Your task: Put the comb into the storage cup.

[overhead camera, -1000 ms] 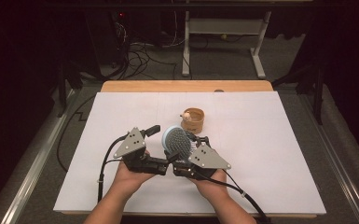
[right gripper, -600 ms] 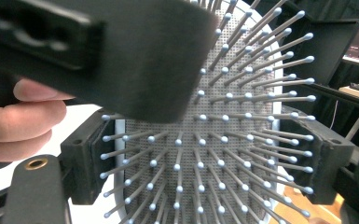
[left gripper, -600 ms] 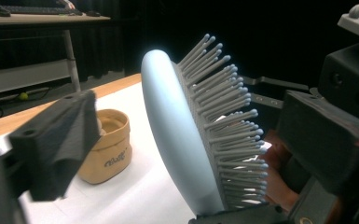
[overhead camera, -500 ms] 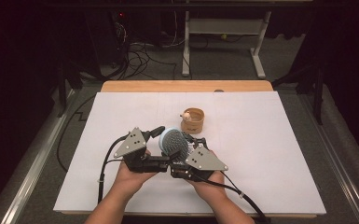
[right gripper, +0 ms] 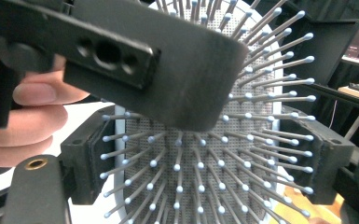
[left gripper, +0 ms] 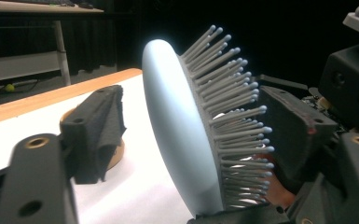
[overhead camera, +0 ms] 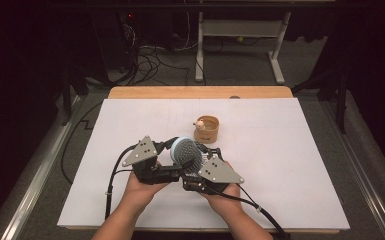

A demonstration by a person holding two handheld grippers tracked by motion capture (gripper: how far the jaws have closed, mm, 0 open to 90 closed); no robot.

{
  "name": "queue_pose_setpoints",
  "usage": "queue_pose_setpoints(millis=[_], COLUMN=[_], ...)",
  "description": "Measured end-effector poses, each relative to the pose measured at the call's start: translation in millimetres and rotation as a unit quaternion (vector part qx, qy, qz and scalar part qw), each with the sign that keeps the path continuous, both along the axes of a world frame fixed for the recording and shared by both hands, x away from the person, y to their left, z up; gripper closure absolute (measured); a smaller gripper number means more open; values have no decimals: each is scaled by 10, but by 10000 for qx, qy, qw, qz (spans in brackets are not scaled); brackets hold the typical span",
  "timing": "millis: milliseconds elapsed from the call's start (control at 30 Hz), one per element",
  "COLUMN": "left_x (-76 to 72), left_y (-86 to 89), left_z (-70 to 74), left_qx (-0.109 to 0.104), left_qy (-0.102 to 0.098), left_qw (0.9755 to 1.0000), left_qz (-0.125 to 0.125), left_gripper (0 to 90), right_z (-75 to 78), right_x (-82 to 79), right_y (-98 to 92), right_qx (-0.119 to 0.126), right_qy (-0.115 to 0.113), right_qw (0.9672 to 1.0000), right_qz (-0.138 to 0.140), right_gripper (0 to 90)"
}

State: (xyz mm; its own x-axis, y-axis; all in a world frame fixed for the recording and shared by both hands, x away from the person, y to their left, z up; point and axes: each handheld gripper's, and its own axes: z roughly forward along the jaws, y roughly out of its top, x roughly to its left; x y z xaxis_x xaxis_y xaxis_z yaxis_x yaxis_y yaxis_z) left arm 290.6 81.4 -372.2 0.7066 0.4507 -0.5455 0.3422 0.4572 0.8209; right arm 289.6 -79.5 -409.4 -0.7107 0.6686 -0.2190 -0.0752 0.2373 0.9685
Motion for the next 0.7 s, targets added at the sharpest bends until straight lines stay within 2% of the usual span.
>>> queue_pose_setpoints(millis=[200,433,700], left_x=[-12,-33,-19], left_y=[-36,-56,-56], left_z=[-28,-30,-25], left_qx=[109,61,-51], left_qy=[-52,-149,26], left_qw=[9999,9998,9998], left_qz=[-20,81,172], left_gripper=[318,389,431], right_z=[-1,-5,-14], right_x=[1,7,12], right_y=[0,-4,1], right_qx=[-8,-13,-56], right_qy=[-11,-3,-9], right_qw=[10000,10000,9999], right_qz=[-26,-81,-105], right_gripper=[205,205,205])
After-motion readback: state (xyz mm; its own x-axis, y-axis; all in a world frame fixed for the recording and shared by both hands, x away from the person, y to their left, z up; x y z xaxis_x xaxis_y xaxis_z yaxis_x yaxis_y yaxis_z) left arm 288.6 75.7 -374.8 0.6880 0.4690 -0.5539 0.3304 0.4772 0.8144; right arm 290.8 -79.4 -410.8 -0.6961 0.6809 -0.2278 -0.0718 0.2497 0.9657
